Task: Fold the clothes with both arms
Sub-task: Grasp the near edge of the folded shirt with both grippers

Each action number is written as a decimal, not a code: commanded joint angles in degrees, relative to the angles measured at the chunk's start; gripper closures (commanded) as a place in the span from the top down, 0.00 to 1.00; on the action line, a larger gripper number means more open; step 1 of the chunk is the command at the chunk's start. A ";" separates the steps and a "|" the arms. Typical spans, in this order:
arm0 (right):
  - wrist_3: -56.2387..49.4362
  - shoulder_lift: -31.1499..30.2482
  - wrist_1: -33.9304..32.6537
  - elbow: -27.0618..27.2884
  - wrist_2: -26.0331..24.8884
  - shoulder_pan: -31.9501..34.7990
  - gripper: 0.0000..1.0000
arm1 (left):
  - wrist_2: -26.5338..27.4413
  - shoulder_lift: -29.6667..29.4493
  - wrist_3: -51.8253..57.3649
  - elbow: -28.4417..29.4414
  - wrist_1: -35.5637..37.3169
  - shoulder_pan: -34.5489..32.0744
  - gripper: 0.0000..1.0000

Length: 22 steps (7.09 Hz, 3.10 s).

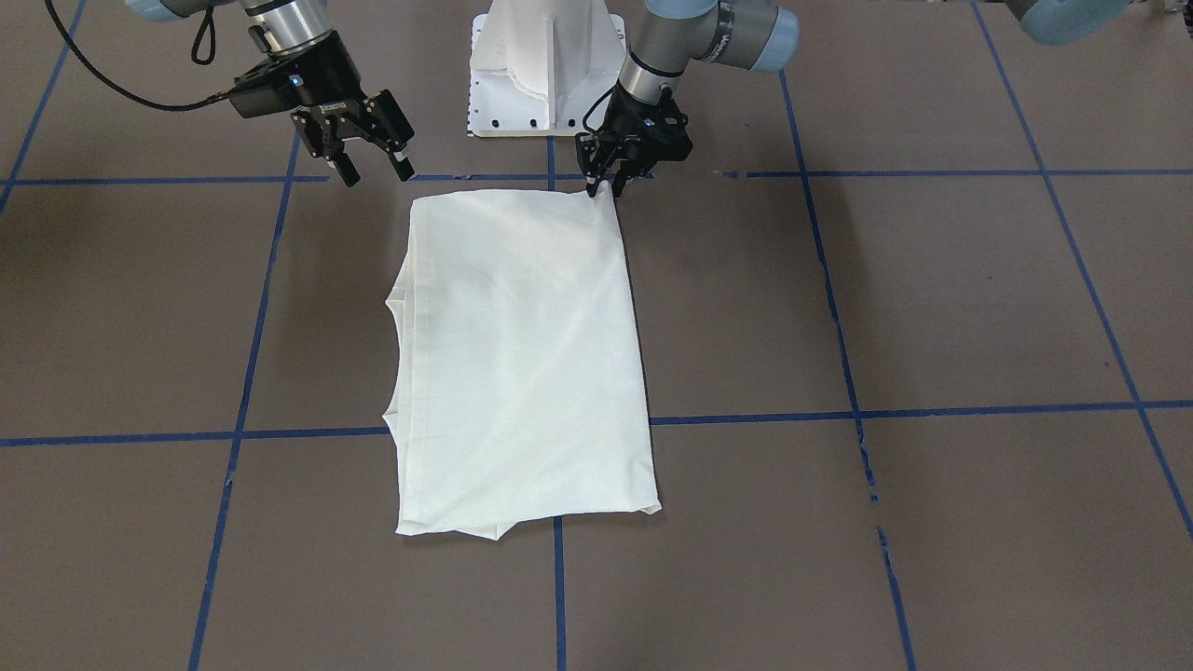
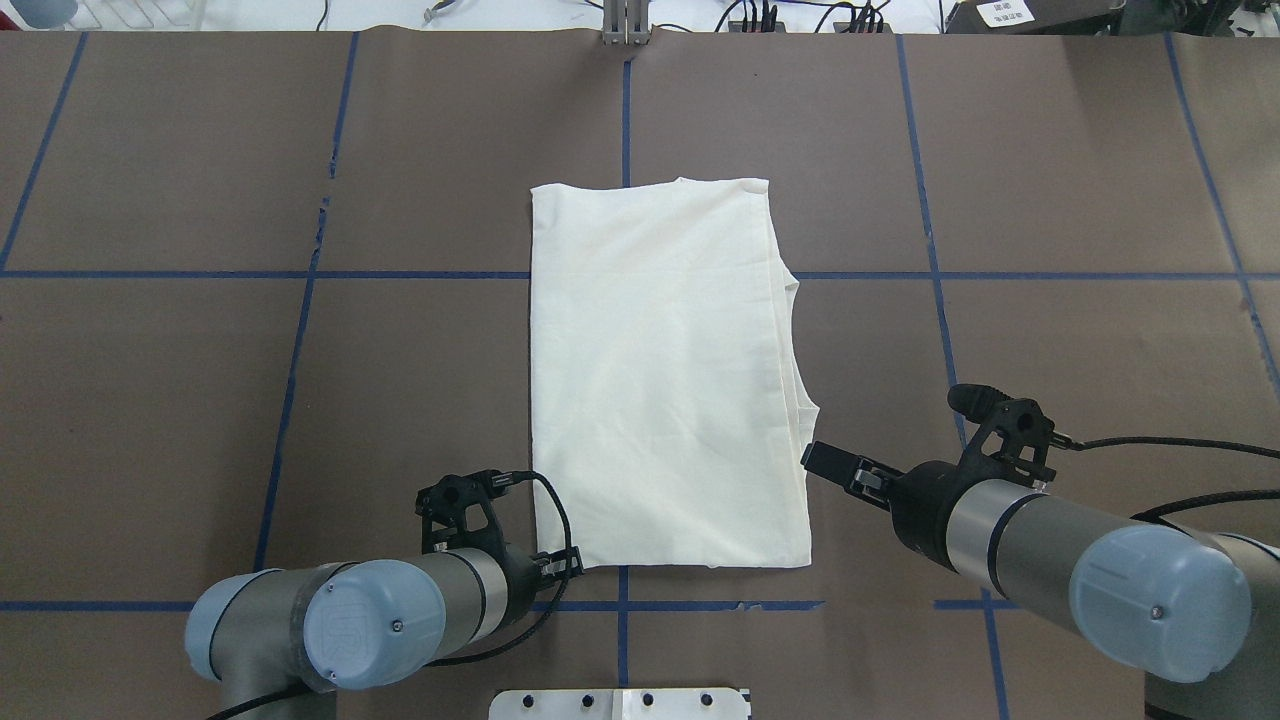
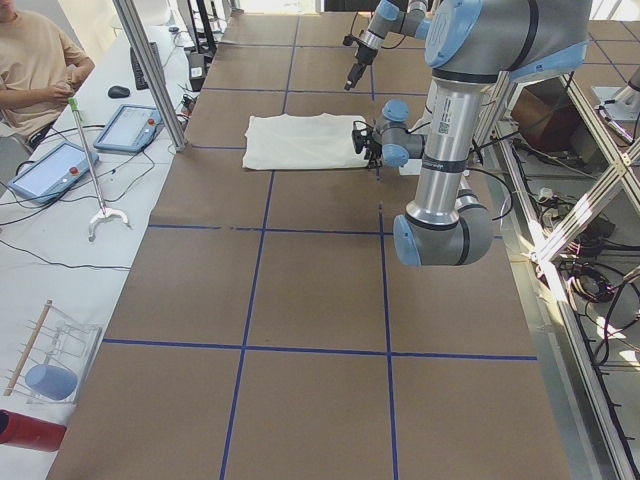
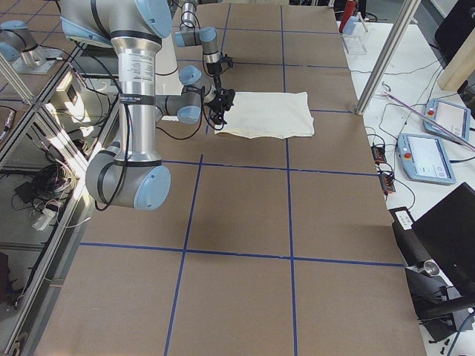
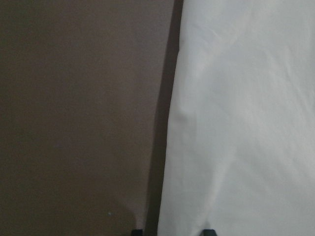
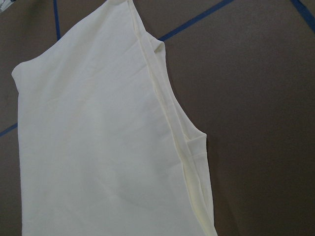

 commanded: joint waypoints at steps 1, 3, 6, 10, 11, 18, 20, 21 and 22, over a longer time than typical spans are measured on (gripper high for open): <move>0.00 0.09 0.00 -0.08 -0.47 0.00 1.00 | 0.03 -0.23 0.08 0.05 -0.07 0.03 0.06; 0.09 0.17 0.00 -0.95 -0.73 -0.09 1.00 | 0.12 -0.23 0.08 -0.12 -0.15 0.03 0.00; 12.17 6.20 -12.92 -1.39 -4.32 -3.06 0.96 | 0.47 -0.50 0.08 -0.91 -0.15 0.03 0.00; 16.27 17.30 -21.80 -13.68 -5.92 -4.75 0.99 | 0.47 -1.11 0.08 -1.09 -0.15 0.03 0.00; 16.17 17.31 -21.97 -13.79 -6.01 -5.01 0.99 | 0.47 -1.11 0.08 -1.44 -0.15 0.03 0.00; 16.53 18.19 -26.72 -14.83 -7.40 -6.94 0.99 | 0.29 -1.11 0.08 -1.44 -0.42 -0.06 0.00; 16.52 18.28 -26.63 -15.28 -7.68 -6.94 0.99 | 0.38 -1.20 0.08 -1.53 -0.42 -0.06 0.00; 16.53 18.46 -26.63 -15.37 -7.76 -6.94 0.99 | 0.38 -1.20 0.08 -1.53 -0.42 -0.06 0.00; 16.70 18.54 -26.63 -15.37 -7.85 -7.03 0.96 | 0.38 -1.20 -0.01 -1.53 -0.42 -0.06 0.00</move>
